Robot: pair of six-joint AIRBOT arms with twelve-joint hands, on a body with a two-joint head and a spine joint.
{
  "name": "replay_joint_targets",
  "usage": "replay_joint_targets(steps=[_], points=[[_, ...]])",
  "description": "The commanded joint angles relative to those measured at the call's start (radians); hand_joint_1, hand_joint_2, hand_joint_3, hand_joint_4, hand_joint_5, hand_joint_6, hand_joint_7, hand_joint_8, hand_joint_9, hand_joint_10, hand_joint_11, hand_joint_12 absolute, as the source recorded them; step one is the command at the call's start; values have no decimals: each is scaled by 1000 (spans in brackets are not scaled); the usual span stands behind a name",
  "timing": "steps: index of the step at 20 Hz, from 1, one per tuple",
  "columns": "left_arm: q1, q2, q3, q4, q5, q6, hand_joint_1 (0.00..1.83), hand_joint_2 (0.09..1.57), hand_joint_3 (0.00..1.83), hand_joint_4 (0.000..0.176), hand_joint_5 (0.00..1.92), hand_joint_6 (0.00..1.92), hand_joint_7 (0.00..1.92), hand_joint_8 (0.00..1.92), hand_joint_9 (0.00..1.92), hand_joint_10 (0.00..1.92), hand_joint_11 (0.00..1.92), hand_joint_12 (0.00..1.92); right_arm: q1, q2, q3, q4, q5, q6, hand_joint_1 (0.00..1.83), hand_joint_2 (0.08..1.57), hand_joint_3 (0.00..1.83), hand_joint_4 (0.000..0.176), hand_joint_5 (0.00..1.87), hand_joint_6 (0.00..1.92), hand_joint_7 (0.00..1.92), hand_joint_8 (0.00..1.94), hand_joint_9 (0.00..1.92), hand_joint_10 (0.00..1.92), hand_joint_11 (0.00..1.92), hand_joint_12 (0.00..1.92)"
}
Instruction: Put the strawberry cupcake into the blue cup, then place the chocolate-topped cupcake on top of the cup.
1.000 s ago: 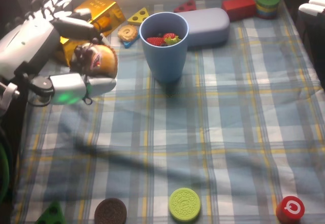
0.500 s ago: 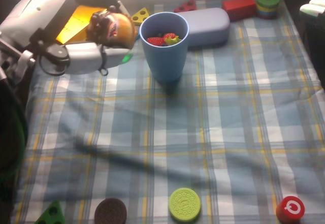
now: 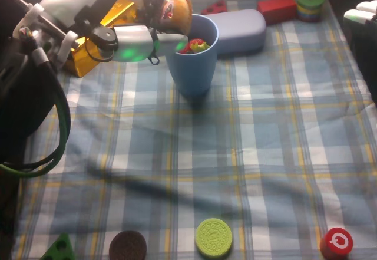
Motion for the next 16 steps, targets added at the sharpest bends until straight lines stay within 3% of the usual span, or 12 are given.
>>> replay_joint_targets(steps=[1,2,3,5,6,7,8,11,12,13,14,16], points=[[-22,-4,8,27,-118,-3,1018,1101,3,176,987,956,373,5,120,4,0,0,7,-3,4,28,124,1,185,862,0,28,0,0,0,0,0,0,0,0],[-27,-7,11,30,-117,-3,1011,1110,2,176,969,985,375,3,122,2,0,0,7,-4,5,26,125,1,155,853,0,70,0,0,0,0,0,0,0,0],[-35,-11,17,34,-114,-3,1003,1118,2,176,953,1011,367,1,121,1,0,0,7,-6,6,24,128,1,201,849,0,81,0,0,0,0,0,0,0,0],[-40,-18,26,34,-114,-3,993,1128,2,176,932,1044,370,1,120,1,0,0,7,-7,6,22,132,1,230,843,0,98,0,0,0,0,0,0,0,0],[-40,-19,29,34,-114,-3,992,1130,2,176,929,1048,378,4,122,2,0,0,7,-6,6,22,134,1,227,836,0,98,0,0,0,0,0,0,0,0],[-42,-20,30,39,-109,-3,1004,1116,0,176,961,999,393,5,135,4,0,0,7,-5,6,23,136,1,231,840,0,70,0,0,0,0,0,0,0,0],[-46,-24,34,43,-105,-3,1003,1115,1,176,957,1003,393,2,132,1,0,0,7,-1,7,22,137,1,254,827,0,104,0,0,0,0,0,0,0,0],[-47,-27,37,37,-109,-3,1011,1107,0,176,974,978,389,1,127,1,0,0,7,0,7,22,144,1,253,823,0,94,0,0,0,0,0,0,0,0],[-48,-28,38,35,-109,-3,1002,1116,2,176,955,1006,380,2,119,1,0,0,7,0,7,22,145,1,212,836,0,44,0,0,0,0,0,0,0,0],[-49,-29,38,35,-109,-3,995,1123,1,176,942,1026,382,2,110,1,0,0,7,0,7,22,145,1,204,837,0,30,0,0,0,0,0,0,0,0],[-50,-32,39,35,-109,-3,994,1124,1,176,940,1030,385,2,112,3,0,0,7,0,7,22,145,1,204,832,0,28,0,0,0,0,0,0,0,0],[-53,-41,44,39,-108,-3,995,1126,0,176,937,1036,381,1,112,1,0,0,7,0,7,22,145,1,203,826,0,53,0,0,0,0,0,0,0,0]])
